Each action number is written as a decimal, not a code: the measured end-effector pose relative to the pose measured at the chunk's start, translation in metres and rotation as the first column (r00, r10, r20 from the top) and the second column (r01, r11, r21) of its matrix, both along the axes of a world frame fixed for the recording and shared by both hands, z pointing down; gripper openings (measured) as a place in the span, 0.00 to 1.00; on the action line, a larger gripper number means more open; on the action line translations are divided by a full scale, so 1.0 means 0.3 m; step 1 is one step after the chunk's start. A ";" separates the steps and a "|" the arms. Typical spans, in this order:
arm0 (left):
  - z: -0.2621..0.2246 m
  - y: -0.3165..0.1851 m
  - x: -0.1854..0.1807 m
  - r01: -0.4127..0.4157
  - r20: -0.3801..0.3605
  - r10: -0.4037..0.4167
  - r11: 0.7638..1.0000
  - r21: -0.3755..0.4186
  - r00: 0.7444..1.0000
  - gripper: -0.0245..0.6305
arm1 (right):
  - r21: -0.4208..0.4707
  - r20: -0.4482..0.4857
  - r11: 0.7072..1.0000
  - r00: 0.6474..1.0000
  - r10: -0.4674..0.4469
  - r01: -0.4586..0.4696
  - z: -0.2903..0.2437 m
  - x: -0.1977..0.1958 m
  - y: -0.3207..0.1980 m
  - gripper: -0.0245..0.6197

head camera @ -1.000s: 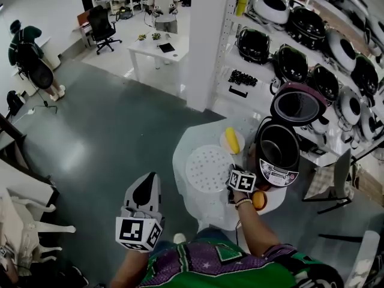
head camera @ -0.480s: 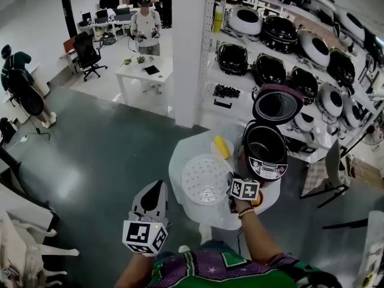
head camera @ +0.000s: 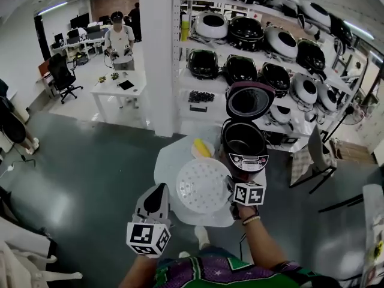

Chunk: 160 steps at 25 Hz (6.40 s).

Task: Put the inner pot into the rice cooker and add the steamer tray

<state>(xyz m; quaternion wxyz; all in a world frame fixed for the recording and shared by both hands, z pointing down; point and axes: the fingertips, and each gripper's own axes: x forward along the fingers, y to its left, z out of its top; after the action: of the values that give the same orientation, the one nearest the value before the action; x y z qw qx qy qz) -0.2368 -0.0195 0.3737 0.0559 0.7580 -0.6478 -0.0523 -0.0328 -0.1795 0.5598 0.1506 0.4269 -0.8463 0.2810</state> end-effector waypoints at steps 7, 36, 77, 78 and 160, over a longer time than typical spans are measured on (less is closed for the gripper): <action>0.008 -0.075 0.087 -0.081 -0.012 0.081 0.997 0.009 0.997 0.07 | 0.003 0.045 0.994 0.993 0.111 -0.111 -0.100 0.178 0.047 0.07; -0.014 -0.704 0.472 -0.075 0.040 0.075 0.997 -0.001 0.996 0.07 | 0.013 0.116 0.984 0.978 0.176 -0.179 -0.249 0.666 -0.609 0.07; 0.144 -0.860 0.427 0.214 0.086 -0.206 0.973 -0.092 0.975 0.07 | -0.141 -0.072 0.990 0.997 0.019 -0.029 0.147 0.668 -1.182 0.08; 0.150 -0.858 0.423 0.218 0.083 -0.211 0.971 -0.095 0.974 0.07 | -0.149 -0.073 0.988 0.997 0.016 -0.027 0.157 0.661 -1.185 0.08; -0.080 -0.108 0.019 -0.132 0.048 0.128 0.988 0.078 0.991 0.07 | 0.462 0.033 0.864 0.978 0.207 -0.199 -0.608 0.314 0.310 0.40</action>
<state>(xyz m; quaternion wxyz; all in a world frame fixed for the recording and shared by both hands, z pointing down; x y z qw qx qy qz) -0.2310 -0.0520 0.3499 0.0148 0.8012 -0.5954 -0.0585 0.0614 -0.0864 0.3774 0.0216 0.5395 -0.8377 0.0819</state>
